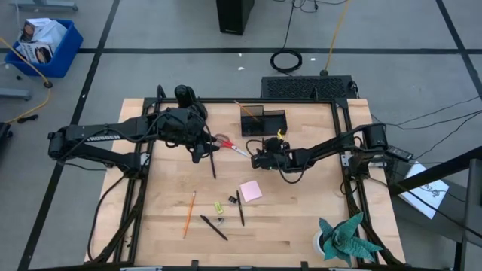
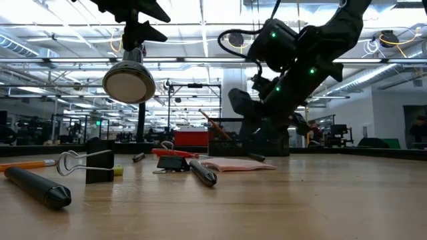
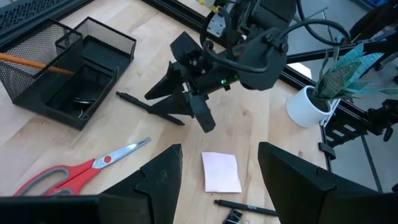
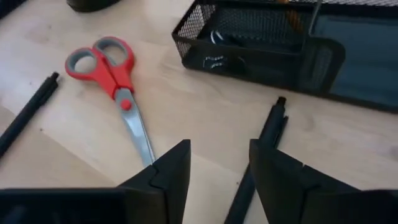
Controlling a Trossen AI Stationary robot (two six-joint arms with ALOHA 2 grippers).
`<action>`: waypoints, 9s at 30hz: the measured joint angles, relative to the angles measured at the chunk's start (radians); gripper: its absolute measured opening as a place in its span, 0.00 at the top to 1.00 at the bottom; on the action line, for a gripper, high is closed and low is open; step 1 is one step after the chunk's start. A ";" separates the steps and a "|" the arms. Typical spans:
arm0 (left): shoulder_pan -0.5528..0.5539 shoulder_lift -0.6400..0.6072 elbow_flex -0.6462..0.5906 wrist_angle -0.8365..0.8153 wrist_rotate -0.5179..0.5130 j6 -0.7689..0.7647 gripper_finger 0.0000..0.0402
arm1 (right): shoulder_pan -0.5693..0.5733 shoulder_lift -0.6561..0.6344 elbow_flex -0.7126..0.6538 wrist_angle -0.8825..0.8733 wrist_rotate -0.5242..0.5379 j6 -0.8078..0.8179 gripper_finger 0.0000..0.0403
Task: Pick and place office supplies into organizer
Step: Put the black pen into the black desk organizer
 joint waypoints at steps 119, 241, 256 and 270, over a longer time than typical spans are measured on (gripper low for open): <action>0.003 0.077 0.000 0.570 -0.046 -0.378 0.46 | 0.112 -0.261 0.001 0.877 -0.134 -0.297 0.95; 0.262 0.818 0.521 0.514 -0.336 0.270 0.87 | 0.232 -0.869 -0.671 0.889 0.020 -0.089 0.78; 0.256 0.881 0.521 0.564 -0.357 0.304 0.86 | 0.232 -0.869 -0.671 0.868 -0.002 -0.064 0.78; 0.266 0.890 0.520 0.535 -0.341 0.238 0.86 | 0.231 -0.869 -0.671 0.871 -0.001 -0.056 0.78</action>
